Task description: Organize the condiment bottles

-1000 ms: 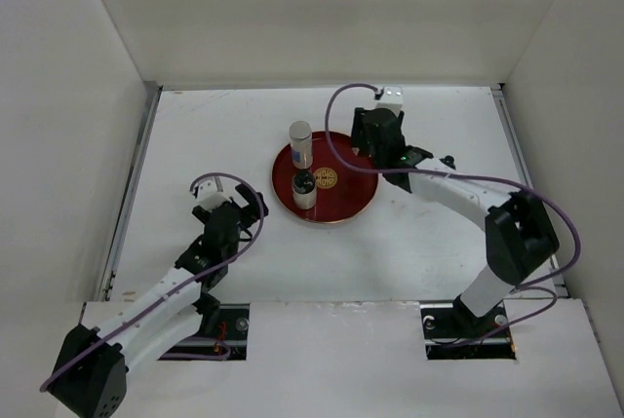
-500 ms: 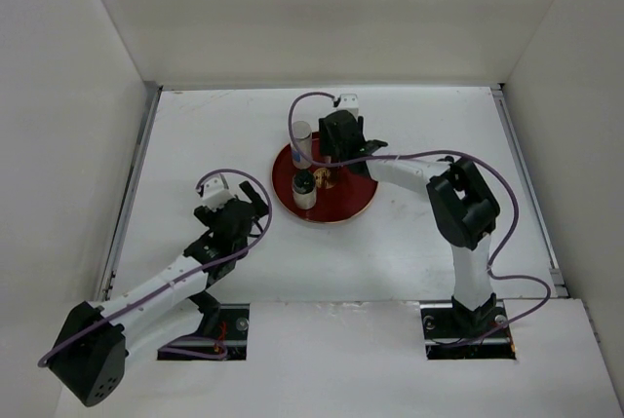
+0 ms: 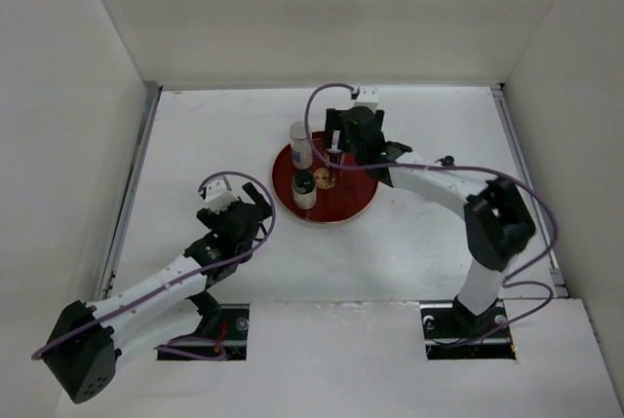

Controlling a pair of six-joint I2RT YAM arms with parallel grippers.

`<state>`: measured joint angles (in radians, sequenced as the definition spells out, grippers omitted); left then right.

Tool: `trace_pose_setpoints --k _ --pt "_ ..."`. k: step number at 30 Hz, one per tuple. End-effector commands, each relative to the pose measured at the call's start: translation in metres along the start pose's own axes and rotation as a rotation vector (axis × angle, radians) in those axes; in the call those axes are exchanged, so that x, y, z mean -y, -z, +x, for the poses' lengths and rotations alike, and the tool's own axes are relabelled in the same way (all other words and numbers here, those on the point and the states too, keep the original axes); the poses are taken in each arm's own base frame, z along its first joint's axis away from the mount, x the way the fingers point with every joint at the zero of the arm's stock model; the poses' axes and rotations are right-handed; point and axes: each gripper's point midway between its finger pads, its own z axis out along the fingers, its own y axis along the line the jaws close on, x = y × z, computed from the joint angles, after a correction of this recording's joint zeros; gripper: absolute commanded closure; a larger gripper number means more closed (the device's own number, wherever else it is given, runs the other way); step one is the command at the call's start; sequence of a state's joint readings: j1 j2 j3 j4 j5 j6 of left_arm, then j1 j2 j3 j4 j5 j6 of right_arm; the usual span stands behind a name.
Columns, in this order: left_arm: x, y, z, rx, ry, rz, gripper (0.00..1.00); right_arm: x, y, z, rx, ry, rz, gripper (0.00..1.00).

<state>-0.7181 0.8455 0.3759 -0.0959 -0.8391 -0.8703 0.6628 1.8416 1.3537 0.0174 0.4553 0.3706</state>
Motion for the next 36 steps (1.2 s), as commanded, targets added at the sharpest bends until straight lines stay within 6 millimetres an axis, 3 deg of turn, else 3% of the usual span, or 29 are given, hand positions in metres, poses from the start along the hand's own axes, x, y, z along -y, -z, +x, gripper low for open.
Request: trace_pose_setpoints --k 1,2,4,6,7,9,12,16,22,26,31,36 --pt "0.02 0.008 -0.02 0.051 0.057 0.038 0.0 0.001 0.063 -0.079 0.205 -0.105 -0.065 0.01" --pt "0.024 0.01 -0.021 0.06 0.066 0.056 0.0 0.012 0.078 -0.08 0.219 -0.111 -0.054 0.01" --pt "0.031 0.013 -0.023 0.072 0.074 0.096 0.03 0.053 0.104 -0.077 0.247 -0.123 0.028 0.02" --pt "0.038 0.017 -0.025 0.073 0.029 0.132 0.39 0.111 0.127 -0.07 0.273 -0.155 0.179 0.03" --pt "0.041 0.019 -0.027 0.07 -0.006 0.145 0.52 0.138 0.136 -0.063 0.277 -0.168 0.249 0.04" --pt "0.046 0.021 -0.028 0.051 -0.06 0.16 0.67 0.184 0.147 -0.046 0.261 -0.181 0.36 0.03" --pt "0.052 0.021 -0.023 0.029 -0.073 0.175 0.8 0.225 0.147 -0.021 0.203 -0.202 0.442 0.01" --pt "0.052 0.024 -0.023 0.032 -0.046 0.192 0.81 0.24 0.13 -0.004 0.153 -0.231 0.447 0.0" --pt "0.056 0.03 -0.029 0.045 -0.027 0.251 0.78 0.246 0.093 0.019 0.058 -0.225 0.431 0.01" --pt "0.053 0.026 -0.028 0.048 -0.021 0.237 0.56 0.248 0.075 0.033 0.014 -0.233 0.426 0.1" --pt "0.056 0.024 -0.021 0.035 -0.026 0.248 0.65 0.254 0.066 0.033 0.021 -0.228 0.469 0.27" --pt "0.053 0.023 -0.024 0.052 0.002 0.258 0.61 0.251 0.075 0.019 0.082 -0.207 0.489 0.46"
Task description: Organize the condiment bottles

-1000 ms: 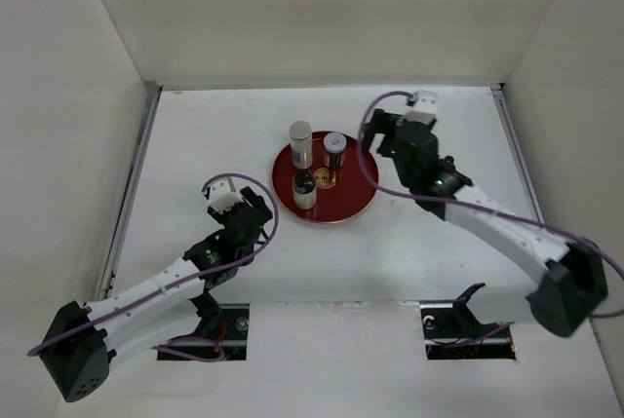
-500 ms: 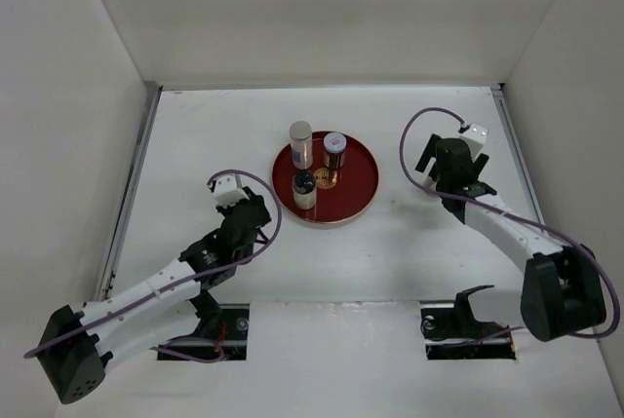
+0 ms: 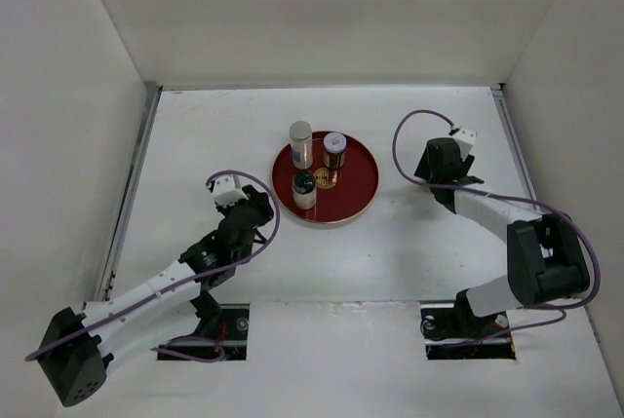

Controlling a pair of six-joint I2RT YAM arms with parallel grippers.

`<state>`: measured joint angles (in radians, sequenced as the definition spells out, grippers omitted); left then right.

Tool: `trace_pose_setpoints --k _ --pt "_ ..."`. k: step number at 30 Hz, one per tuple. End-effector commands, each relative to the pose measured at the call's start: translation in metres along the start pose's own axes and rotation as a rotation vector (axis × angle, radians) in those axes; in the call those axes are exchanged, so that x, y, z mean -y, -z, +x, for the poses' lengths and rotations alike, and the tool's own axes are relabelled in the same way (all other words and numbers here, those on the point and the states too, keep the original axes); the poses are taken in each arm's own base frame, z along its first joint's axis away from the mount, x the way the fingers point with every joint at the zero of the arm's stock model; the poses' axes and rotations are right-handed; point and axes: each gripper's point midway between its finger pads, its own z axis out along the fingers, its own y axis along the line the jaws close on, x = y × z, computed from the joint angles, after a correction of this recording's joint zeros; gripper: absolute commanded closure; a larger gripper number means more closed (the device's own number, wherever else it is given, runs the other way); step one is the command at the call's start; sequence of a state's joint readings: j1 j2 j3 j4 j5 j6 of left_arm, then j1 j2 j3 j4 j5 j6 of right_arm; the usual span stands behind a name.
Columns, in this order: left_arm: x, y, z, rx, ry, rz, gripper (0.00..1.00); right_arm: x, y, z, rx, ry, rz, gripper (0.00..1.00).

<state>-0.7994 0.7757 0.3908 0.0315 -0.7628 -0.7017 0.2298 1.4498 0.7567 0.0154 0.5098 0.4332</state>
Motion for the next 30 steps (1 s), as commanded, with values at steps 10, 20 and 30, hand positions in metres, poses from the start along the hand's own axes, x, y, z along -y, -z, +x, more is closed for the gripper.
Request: trace_pose_setpoints --k 10,20,30 --pt "-0.025 -0.012 -0.003 0.018 0.012 -0.042 0.5 -0.088 0.083 -0.065 0.261 -0.026 -0.254 0.48" --pt "-0.041 -0.017 0.0 -0.007 0.076 -0.031 0.42 -0.222 0.112 -0.02 0.195 0.097 -0.514 0.47" --pt "-0.042 -0.023 0.008 -0.05 0.101 -0.023 0.34 -0.239 0.087 0.021 0.14 0.17 -0.473 0.33"
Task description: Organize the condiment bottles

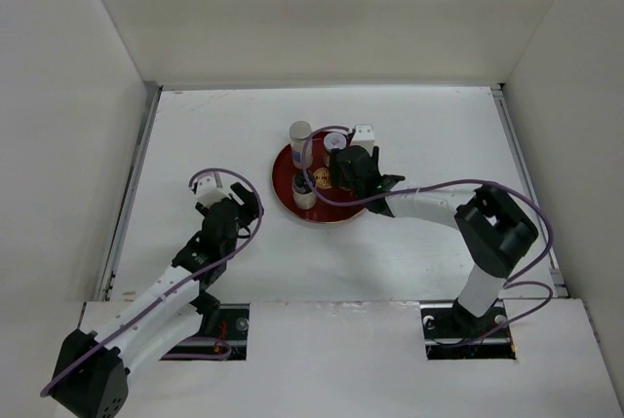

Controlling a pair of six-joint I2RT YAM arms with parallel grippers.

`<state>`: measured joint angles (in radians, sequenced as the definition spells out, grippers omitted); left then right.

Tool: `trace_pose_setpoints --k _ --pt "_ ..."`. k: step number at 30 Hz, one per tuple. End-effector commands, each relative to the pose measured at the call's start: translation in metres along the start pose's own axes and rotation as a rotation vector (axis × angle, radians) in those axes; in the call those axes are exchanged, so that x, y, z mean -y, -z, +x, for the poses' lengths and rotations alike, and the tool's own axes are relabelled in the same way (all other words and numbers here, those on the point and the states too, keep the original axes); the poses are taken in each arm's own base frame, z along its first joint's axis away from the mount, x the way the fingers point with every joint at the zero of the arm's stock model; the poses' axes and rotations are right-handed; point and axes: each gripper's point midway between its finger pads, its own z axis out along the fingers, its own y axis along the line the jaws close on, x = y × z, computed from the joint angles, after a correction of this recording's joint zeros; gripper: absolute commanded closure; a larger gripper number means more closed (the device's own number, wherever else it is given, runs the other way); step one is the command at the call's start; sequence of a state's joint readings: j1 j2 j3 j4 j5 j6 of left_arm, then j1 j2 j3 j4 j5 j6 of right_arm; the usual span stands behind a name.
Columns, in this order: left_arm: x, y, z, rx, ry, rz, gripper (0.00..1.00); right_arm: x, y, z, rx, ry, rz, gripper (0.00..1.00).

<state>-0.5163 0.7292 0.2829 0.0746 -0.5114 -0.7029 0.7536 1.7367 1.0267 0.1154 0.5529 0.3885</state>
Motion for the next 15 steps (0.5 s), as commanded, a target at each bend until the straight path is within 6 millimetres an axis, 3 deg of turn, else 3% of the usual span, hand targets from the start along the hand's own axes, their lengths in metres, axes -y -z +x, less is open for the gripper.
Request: trace_pose_setpoints --k 1,2,6,9,12,15 --pt "0.01 -0.003 -0.001 -0.011 0.029 0.035 0.34 -0.012 0.003 -0.039 0.114 -0.078 -0.022 0.27" --pt "0.01 -0.004 -0.001 -0.016 0.03 0.037 0.33 -0.013 0.006 -0.039 0.114 -0.071 -0.026 0.18" --pt "0.012 -0.004 0.001 -0.018 0.034 0.054 0.28 -0.007 0.024 -0.05 0.148 -0.094 -0.029 0.04" --pt "0.012 -0.004 0.0 -0.018 0.036 0.056 0.27 0.005 0.048 -0.066 0.195 -0.122 -0.041 0.0" --pt "0.01 -0.004 0.0 -0.015 0.04 0.057 0.26 0.033 0.078 -0.072 0.245 -0.167 -0.026 0.0" --pt "0.012 -0.004 0.001 -0.023 0.04 0.06 0.25 0.078 0.096 -0.07 0.297 -0.237 0.026 0.0"
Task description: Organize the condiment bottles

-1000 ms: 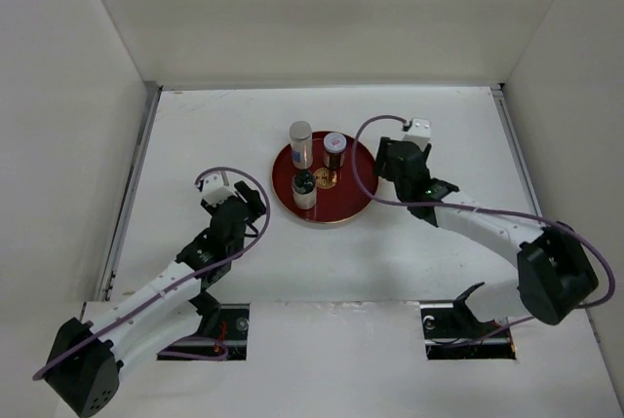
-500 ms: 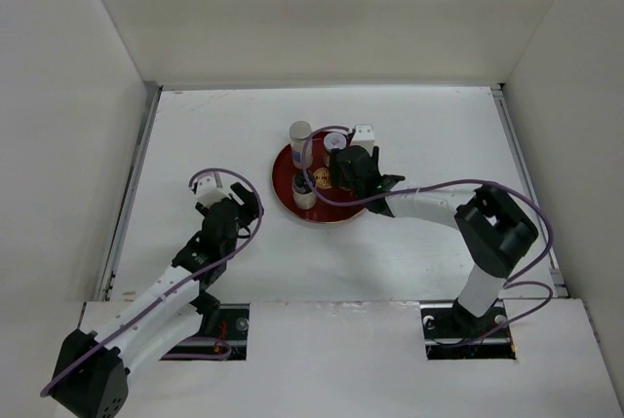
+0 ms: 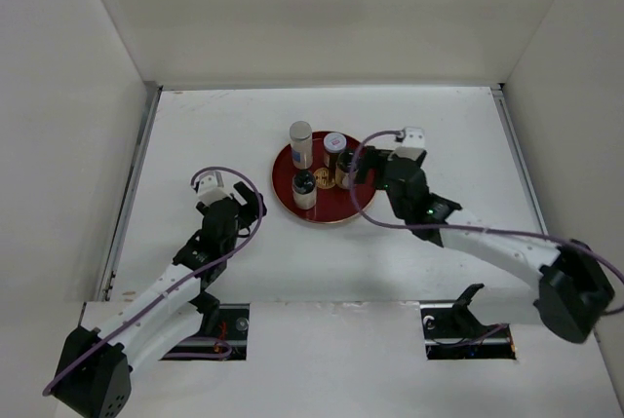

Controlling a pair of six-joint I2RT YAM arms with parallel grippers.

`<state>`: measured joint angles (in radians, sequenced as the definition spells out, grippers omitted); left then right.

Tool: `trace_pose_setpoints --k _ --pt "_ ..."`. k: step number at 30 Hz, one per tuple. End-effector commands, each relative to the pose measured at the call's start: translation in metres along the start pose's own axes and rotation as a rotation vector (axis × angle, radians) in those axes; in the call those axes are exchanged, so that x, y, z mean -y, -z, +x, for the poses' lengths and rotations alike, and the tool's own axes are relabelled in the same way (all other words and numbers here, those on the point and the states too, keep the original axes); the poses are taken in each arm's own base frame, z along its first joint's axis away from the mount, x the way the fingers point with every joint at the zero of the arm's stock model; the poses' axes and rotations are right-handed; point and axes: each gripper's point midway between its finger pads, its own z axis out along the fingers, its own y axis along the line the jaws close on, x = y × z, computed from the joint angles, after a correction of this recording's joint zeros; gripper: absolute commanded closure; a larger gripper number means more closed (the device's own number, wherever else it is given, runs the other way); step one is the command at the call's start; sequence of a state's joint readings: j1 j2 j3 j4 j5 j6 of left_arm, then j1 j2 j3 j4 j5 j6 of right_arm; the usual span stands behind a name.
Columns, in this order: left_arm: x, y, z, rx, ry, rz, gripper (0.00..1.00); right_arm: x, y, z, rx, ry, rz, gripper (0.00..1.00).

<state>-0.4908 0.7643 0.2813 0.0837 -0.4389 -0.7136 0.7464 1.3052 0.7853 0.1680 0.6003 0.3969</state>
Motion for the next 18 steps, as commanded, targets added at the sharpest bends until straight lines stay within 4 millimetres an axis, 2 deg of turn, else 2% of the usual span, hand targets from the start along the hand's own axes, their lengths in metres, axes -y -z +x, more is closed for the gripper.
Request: trace_pose_setpoints --k 1,5,8,11,18 --pt "0.011 0.0 -0.01 0.03 0.034 0.047 0.25 0.046 0.017 -0.021 0.113 -0.103 0.08 0.0" --pt "0.01 -0.001 -0.009 0.027 0.038 0.047 0.25 0.103 0.033 -0.013 0.162 -0.214 0.165 0.0" --pt "0.012 0.0 -0.011 0.029 0.044 0.055 0.25 0.126 0.033 -0.003 0.169 -0.266 0.205 0.0" --pt "0.006 -0.001 -0.012 0.036 0.05 0.042 0.25 0.128 0.033 -0.007 0.184 -0.285 0.208 0.0" --pt "0.008 -0.003 -0.007 0.008 0.044 0.049 0.25 0.126 0.027 -0.001 0.162 -0.266 0.207 0.0"
